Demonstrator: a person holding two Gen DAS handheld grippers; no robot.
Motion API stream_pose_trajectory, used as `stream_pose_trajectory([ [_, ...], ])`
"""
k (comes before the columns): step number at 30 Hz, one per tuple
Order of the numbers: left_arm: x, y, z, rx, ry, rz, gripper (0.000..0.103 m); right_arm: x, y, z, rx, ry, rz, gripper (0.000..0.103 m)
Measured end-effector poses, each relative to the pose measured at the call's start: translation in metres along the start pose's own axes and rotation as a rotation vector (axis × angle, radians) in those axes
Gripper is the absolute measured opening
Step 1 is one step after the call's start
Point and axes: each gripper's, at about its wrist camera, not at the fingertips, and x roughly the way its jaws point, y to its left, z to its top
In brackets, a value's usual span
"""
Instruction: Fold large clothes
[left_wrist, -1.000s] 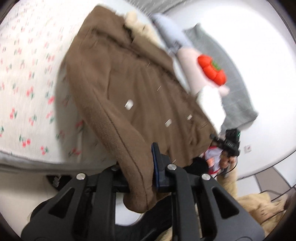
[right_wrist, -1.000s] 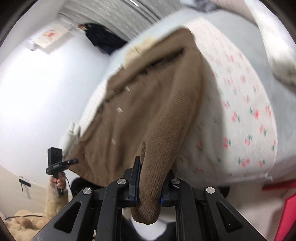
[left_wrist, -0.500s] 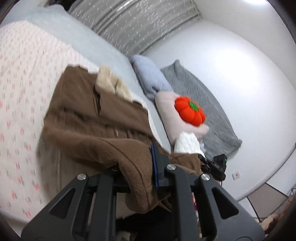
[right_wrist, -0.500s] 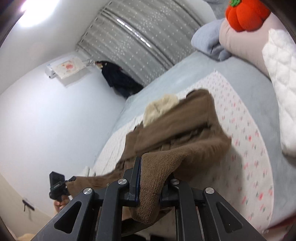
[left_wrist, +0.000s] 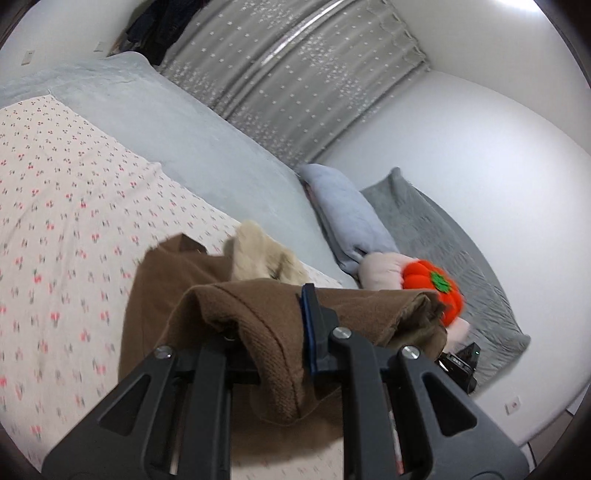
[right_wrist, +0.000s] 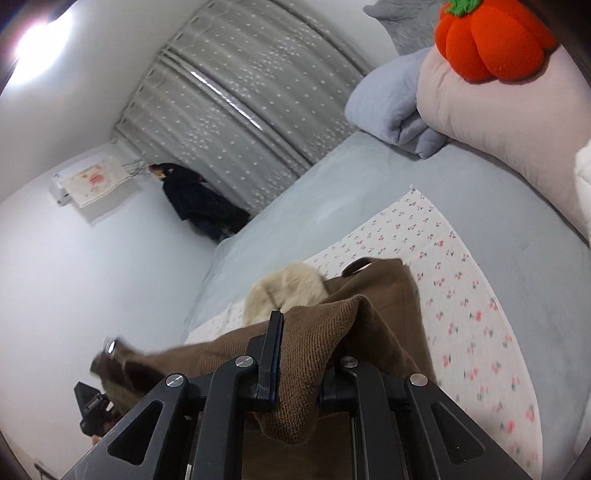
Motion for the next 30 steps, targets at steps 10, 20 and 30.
stream_pose_trajectory([
  [10, 0.17, 0.109, 0.009, -0.094, 0.064, 0.271, 0.019, 0.167, -0.07, 0.035, 0.102, 0.063, -0.138, 0.015],
  [20, 0.147, 0.112, 0.002, -0.06, 0.045, 0.243, 0.06, 0.189, -0.117, 0.02, 0.177, 0.091, -0.128, 0.039],
  [30, 0.149, 0.092, 0.02, 0.286, 0.085, 0.497, 0.087, 0.136, -0.089, 0.055, -0.087, -0.002, -0.247, 0.073],
])
